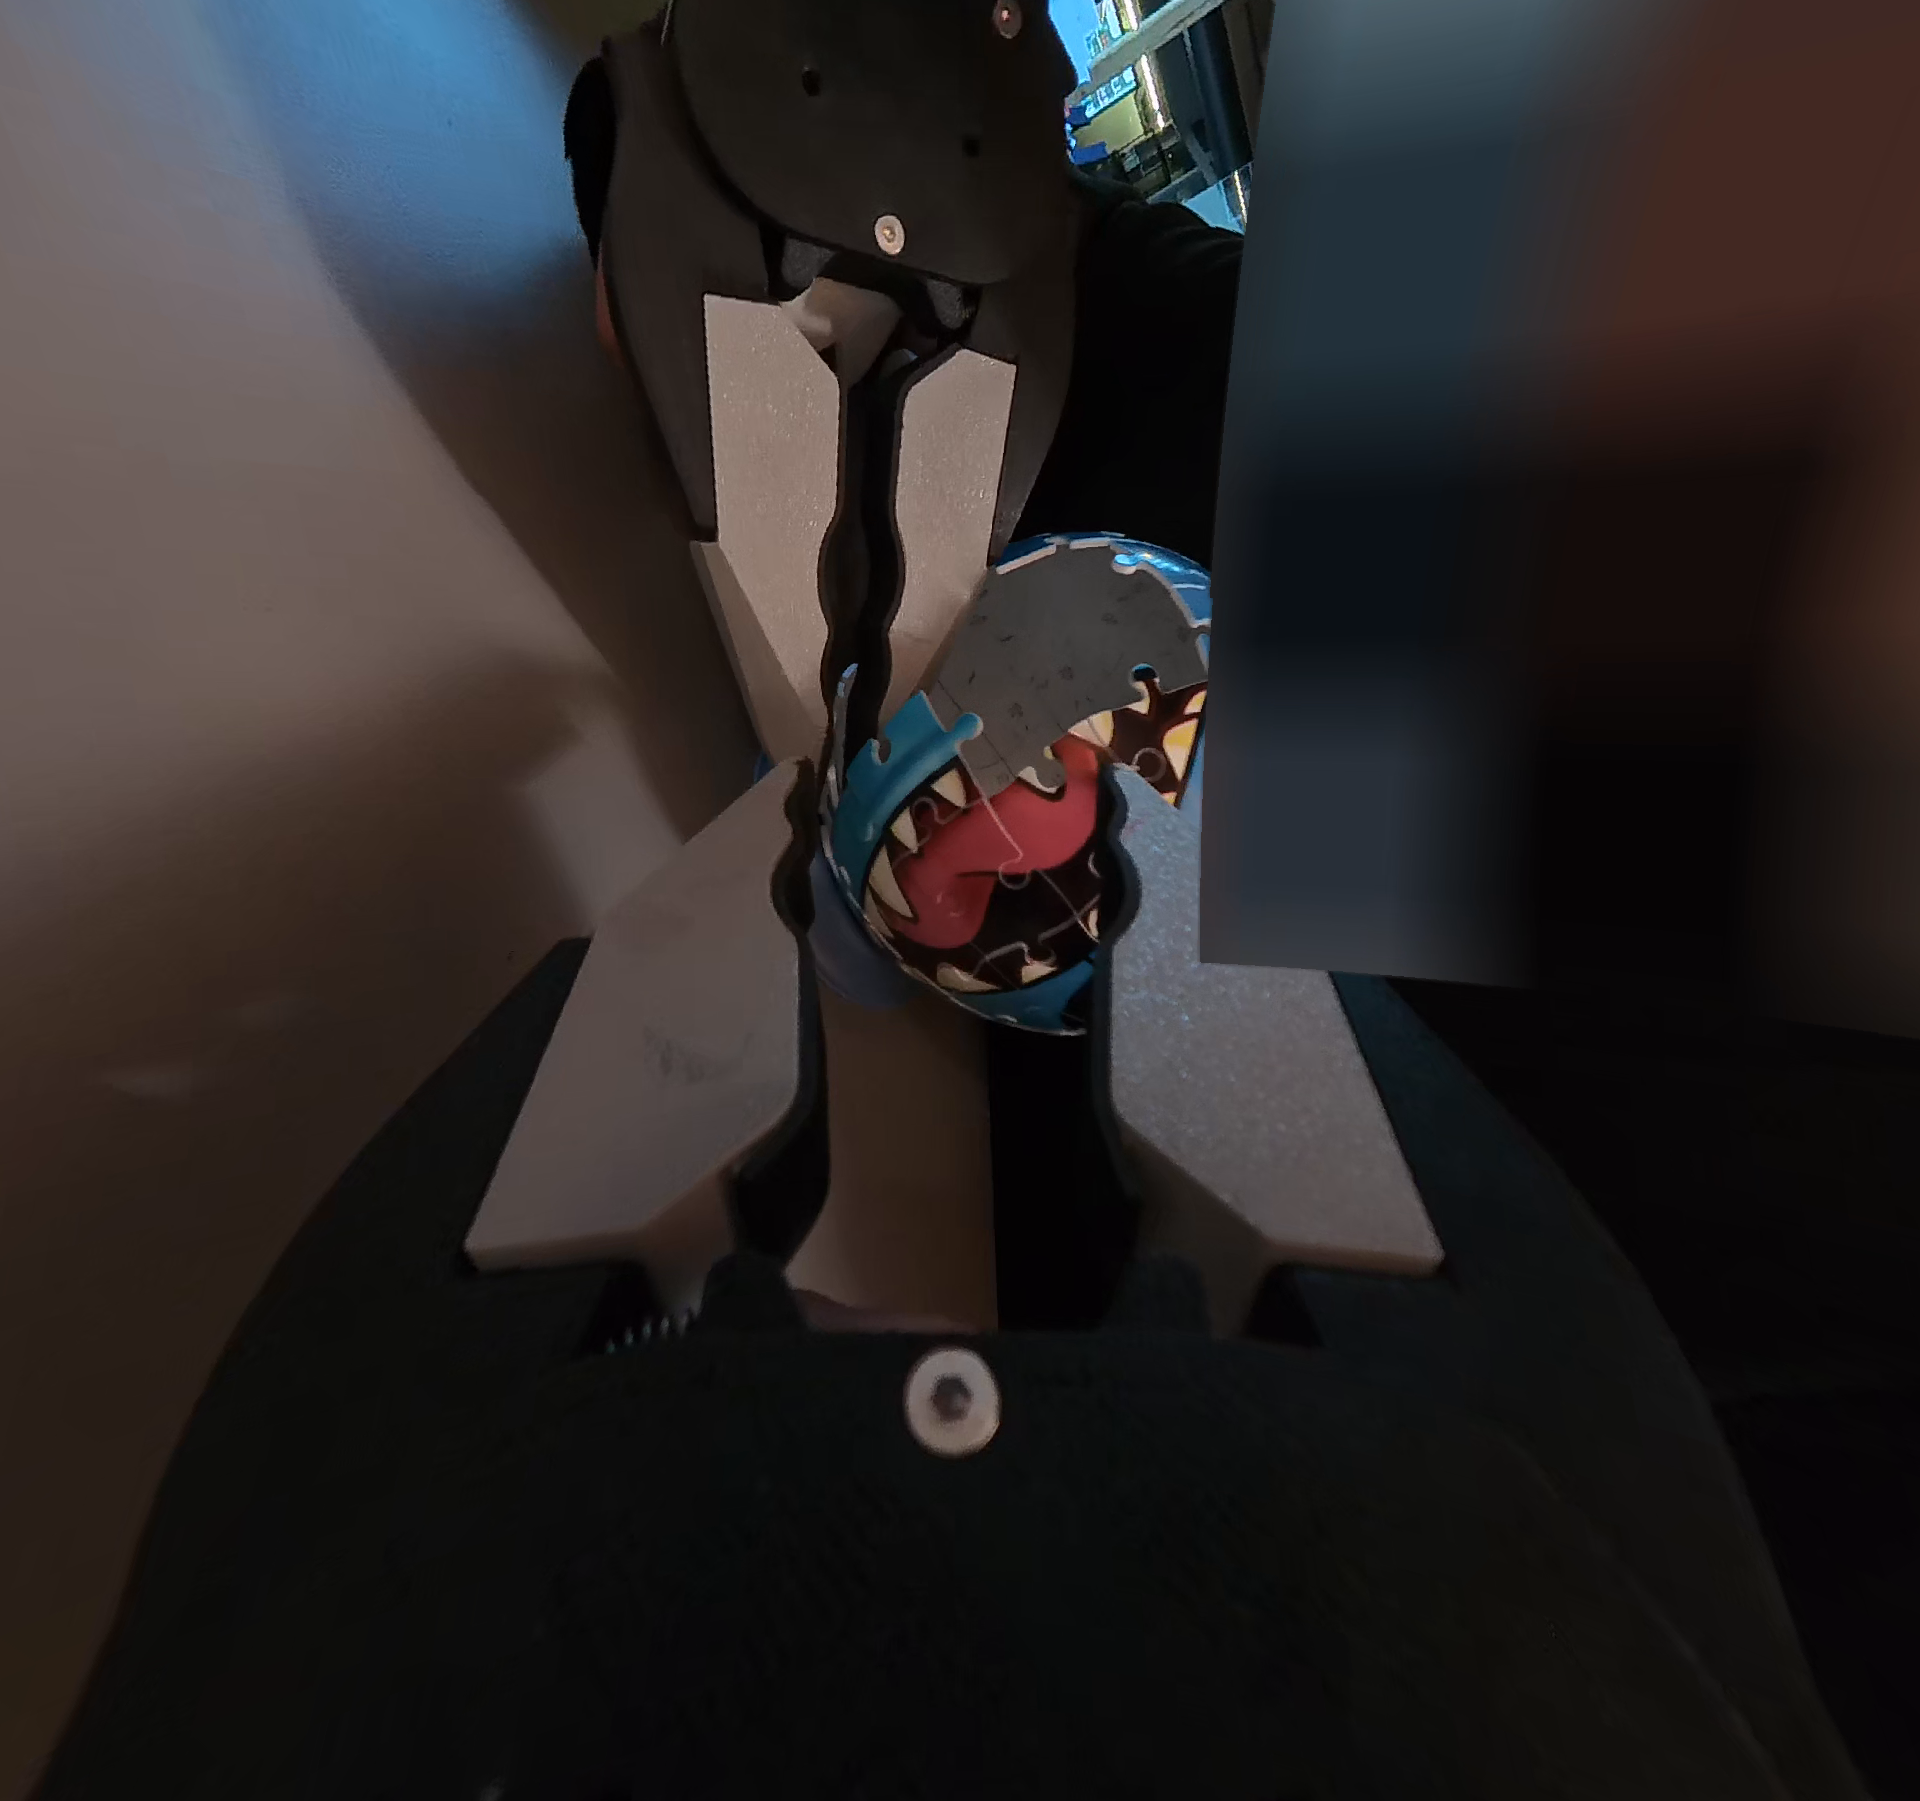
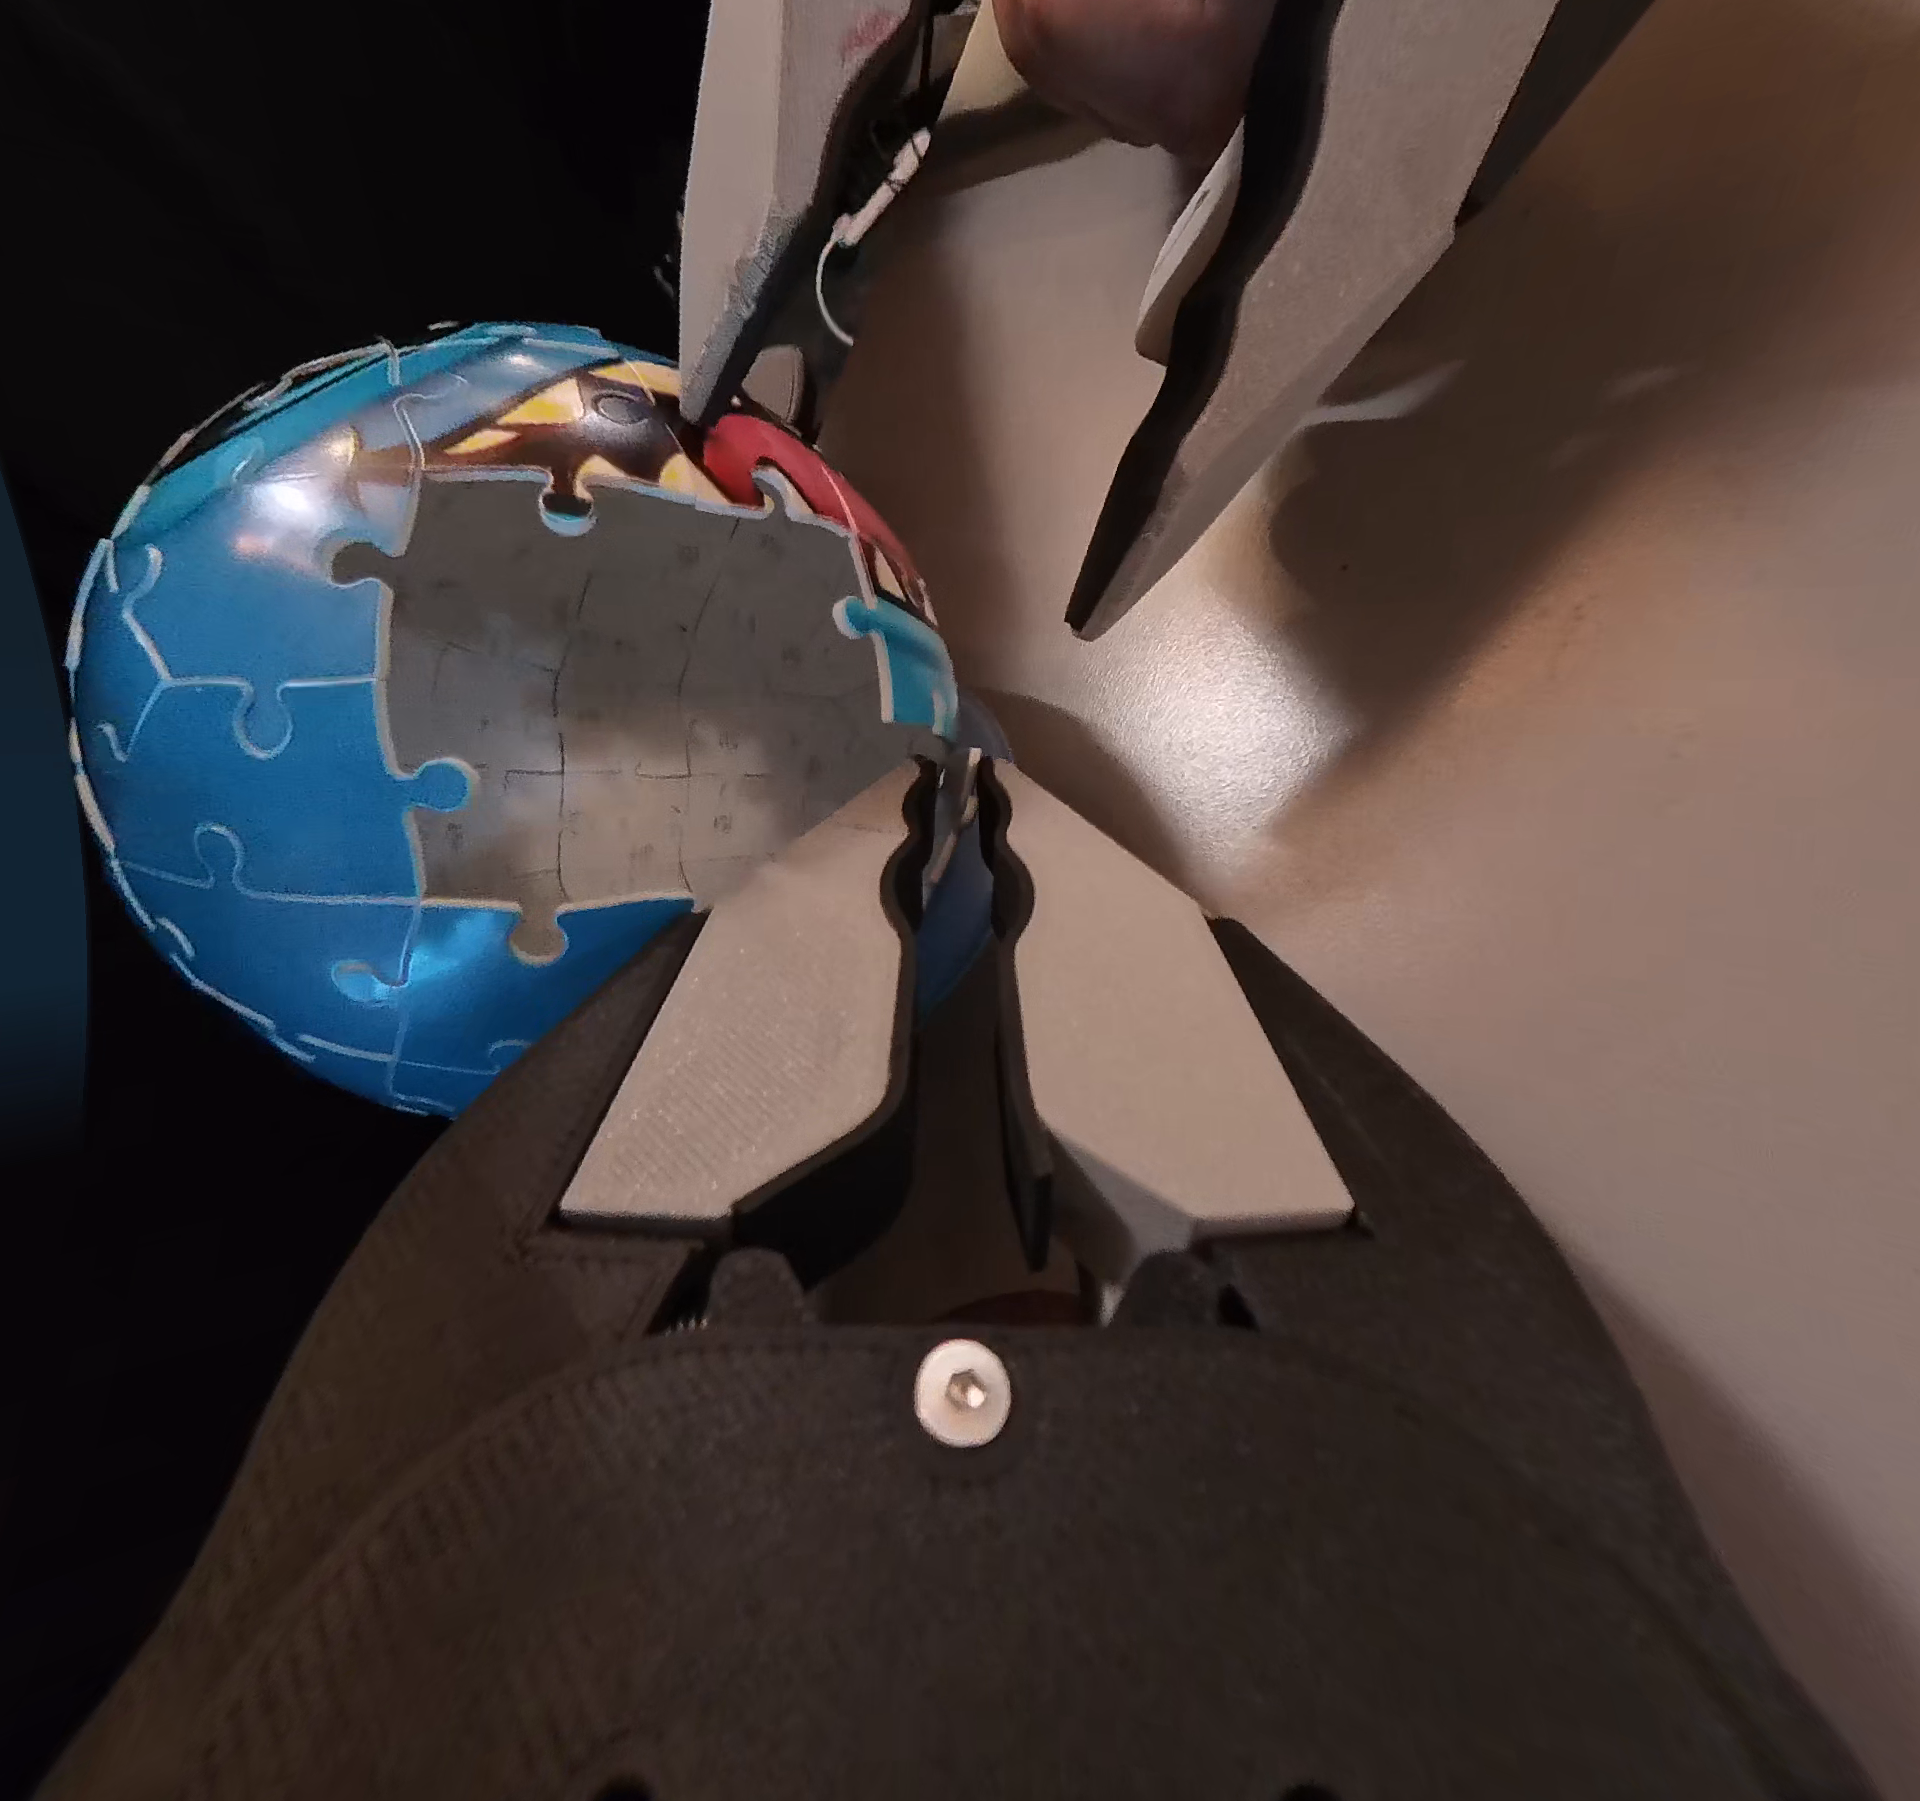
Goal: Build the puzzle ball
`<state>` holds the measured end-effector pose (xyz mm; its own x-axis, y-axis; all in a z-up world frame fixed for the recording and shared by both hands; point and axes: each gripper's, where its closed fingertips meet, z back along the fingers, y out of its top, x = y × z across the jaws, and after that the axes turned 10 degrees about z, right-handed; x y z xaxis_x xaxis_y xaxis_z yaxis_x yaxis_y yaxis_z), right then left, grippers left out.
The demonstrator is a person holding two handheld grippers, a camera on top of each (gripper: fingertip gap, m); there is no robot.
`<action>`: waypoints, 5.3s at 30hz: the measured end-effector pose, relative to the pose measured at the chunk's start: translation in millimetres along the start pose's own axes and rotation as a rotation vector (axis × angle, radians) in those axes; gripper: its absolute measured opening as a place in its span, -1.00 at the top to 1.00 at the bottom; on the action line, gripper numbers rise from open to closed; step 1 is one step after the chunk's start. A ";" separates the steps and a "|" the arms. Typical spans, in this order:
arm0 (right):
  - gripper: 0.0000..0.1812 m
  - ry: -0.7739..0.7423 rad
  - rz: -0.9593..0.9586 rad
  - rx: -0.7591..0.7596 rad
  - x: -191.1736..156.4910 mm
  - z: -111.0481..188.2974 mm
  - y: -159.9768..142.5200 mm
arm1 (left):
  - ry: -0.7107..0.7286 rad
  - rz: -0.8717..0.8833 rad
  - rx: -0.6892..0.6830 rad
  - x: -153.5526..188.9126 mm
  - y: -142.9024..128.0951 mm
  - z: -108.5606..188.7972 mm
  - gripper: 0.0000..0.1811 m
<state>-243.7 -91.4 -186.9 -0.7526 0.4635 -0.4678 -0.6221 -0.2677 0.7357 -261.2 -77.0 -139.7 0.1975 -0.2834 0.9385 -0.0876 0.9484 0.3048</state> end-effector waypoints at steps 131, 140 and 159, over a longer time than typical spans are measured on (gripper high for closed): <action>0.02 -0.475 0.241 0.143 -51.9 23.9 -35.2 | 0.895 -0.445 0.336 -30.3 -91.3 -11.2 -0.09; -0.01 -0.451 0.101 0.052 -47.0 -0.3 -44.6 | 1.114 -0.483 0.278 -51.1 -86.4 6.7 -0.06; -0.04 -0.449 0.140 0.026 -68.4 -20.6 -46.5 | 1.094 -0.472 0.246 -55.3 -77.4 11.0 -0.07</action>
<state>-167.7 -128.0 -199.2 -0.6574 0.7456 -0.1090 -0.5115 -0.3354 0.7911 -276.1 -136.3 -213.5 0.9687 -0.2108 0.1311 0.0556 0.6987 0.7133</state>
